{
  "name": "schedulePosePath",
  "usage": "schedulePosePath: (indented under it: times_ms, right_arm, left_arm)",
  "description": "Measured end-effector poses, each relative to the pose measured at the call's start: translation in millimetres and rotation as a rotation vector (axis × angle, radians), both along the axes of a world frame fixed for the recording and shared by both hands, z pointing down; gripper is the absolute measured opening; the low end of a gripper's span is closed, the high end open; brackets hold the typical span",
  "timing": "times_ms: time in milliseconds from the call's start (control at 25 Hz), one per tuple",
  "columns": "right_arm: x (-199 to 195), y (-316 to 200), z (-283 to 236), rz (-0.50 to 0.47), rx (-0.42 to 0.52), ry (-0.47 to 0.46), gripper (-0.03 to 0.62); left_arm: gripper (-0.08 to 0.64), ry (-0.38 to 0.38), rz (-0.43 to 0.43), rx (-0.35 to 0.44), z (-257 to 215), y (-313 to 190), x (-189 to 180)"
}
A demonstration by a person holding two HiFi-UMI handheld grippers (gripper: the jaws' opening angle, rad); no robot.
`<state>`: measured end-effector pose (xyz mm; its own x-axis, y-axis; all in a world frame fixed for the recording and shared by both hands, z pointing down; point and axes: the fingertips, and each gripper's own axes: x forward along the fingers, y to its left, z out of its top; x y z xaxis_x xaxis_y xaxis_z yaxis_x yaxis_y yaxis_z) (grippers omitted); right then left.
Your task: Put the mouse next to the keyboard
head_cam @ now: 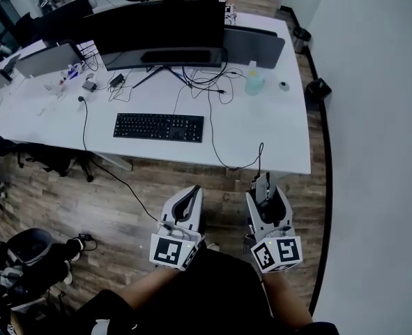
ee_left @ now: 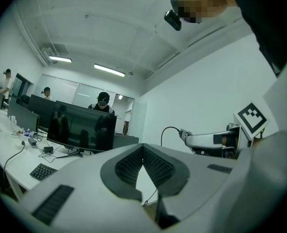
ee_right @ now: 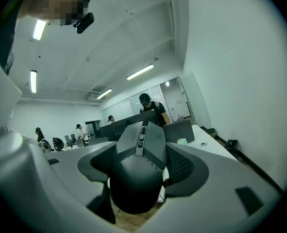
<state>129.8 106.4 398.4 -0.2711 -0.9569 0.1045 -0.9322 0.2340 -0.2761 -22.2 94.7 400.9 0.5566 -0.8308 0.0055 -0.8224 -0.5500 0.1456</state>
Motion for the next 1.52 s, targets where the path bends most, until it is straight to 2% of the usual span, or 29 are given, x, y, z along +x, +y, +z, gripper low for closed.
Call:
schedulePosePath:
  times_ms: [80,240,360,680,800,960,1160,1360,1520]
  right_arm:
    - [-4,-20,-2,0.001,-0.004,0.012,0.314]
    - [-14,-55,-2,0.009,-0.005,0.1,0.314]
    - [-21,-84,4,0.009,-0.032,0.102,0.314]
    - [-34,-154,33,0.053,-0.118,0.108,0.314]
    - [-35,-175,36,0.07,-0.12,0.122,0.314]
    - [-38,-195,49,0.092,-0.14,0.131,0.314]
    - [-47,-211,68,0.082,-0.164,0.173,0.314]
    - [-46,-229,89,0.066,-0.197,0.204,0.314]
    - [-42,-243,113,0.064,-0.244,0.193,0.315]
  left_arm:
    - [0.003,0.004,0.014,-0.003,2,-20,1]
    - [0.003,0.034,0.042,-0.022,5,-62,0]
    - [0.003,0.062,0.034,-0.052,7,-92,-8]
    - [0.003,0.013,0.074,-0.037,6,-171,-23]
    - [0.003,0.013,0.096,-0.017,0,-194,-25]
    - [0.003,0.013,0.115,-0.008,3,-214,-29]
    - [0.003,0.066,0.114,-0.017,11,-230,-32]
    - [0.003,0.07,0.106,-0.036,20,-235,-29]
    - [0.003,0.039,0.1,-0.075,38,-240,-25]
